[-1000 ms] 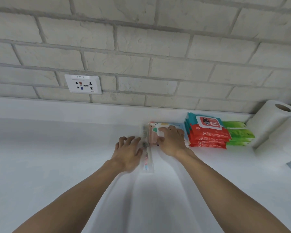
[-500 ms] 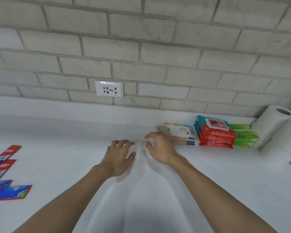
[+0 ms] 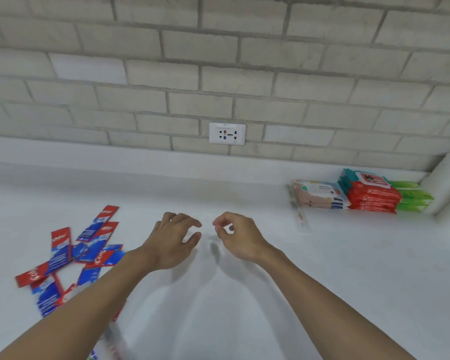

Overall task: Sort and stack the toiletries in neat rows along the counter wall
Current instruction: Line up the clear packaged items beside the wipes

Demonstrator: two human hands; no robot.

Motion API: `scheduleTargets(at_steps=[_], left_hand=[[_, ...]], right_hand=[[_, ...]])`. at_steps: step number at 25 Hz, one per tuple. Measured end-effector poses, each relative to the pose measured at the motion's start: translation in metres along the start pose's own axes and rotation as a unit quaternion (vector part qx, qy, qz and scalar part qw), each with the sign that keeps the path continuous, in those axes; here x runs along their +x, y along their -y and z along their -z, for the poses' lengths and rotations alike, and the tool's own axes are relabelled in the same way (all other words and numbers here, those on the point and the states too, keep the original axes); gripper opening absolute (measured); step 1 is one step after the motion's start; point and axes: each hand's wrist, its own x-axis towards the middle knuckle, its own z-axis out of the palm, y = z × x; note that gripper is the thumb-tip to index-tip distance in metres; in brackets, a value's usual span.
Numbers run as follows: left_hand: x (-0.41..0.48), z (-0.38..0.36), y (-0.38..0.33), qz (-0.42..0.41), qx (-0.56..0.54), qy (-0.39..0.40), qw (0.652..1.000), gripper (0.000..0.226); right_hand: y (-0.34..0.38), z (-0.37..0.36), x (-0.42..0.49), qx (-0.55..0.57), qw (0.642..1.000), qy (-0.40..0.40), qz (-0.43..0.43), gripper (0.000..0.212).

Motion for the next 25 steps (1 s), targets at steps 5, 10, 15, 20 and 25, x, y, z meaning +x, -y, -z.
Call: scheduleTargets(at_steps=[5, 10, 15, 20, 25], left_hand=[[-0.051, 0.032, 0.057, 0.0, -0.005, 0.069, 0.998, 0.027], [-0.089, 0.059, 0.103, 0.023, -0.047, 0.166, 0.985, 0.024], [-0.109, 0.076, 0.13, 0.043, 0.049, 0.297, 0.952, 0.046], [-0.116, 0.068, 0.144, 0.043, 0.113, 0.269, 0.955, 0.053], [-0.113, 0.062, 0.14, 0.027, 0.162, 0.244, 0.956, 0.044]], right_hand=[[0.041, -0.064, -0.029, 0.02, 0.997, 0.072, -0.007, 0.015], [0.078, -0.116, -0.063, 0.014, 0.991, 0.13, -0.002, 0.016], [0.107, -0.158, -0.094, -0.075, 0.978, 0.194, -0.032, 0.047], [0.11, -0.179, -0.107, -0.16, 0.976, 0.148, -0.024, 0.057], [0.103, -0.186, -0.111, -0.121, 0.98, 0.143, -0.072, 0.044]])
